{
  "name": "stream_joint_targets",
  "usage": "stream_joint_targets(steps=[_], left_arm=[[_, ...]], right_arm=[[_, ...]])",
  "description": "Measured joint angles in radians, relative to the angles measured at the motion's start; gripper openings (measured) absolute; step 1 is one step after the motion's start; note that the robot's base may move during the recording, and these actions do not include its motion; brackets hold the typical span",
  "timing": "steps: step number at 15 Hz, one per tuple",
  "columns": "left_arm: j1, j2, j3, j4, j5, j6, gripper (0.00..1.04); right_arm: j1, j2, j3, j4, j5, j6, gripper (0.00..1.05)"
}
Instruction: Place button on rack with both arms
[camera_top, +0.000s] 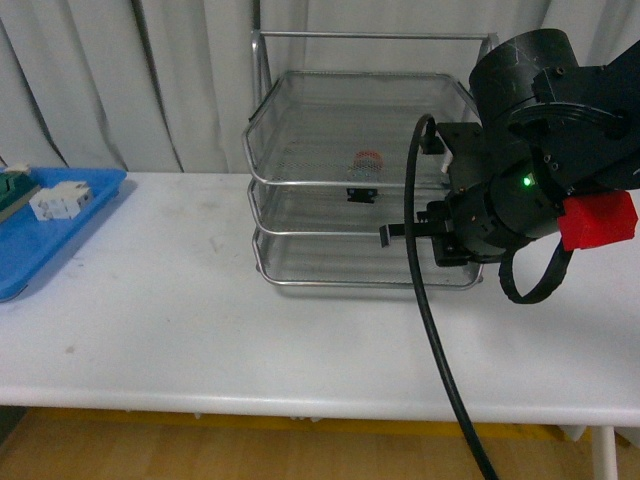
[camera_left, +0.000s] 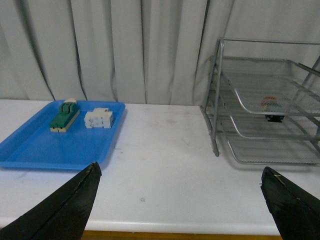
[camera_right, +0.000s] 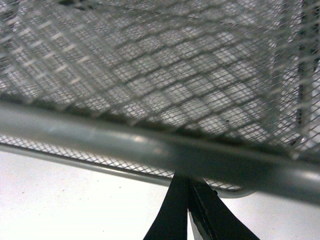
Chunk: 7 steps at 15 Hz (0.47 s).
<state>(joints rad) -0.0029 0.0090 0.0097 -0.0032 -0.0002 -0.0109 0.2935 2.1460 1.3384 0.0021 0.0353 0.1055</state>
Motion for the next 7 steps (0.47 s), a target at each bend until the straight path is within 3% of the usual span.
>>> stream_joint_targets(steps=[7], left_arm=[[0.0,0.0,0.0,0.0,0.0,0.0,0.98]], right_arm=[[-0.001,-0.33,-0.349,0.146,-0.173,0.078,0.02]])
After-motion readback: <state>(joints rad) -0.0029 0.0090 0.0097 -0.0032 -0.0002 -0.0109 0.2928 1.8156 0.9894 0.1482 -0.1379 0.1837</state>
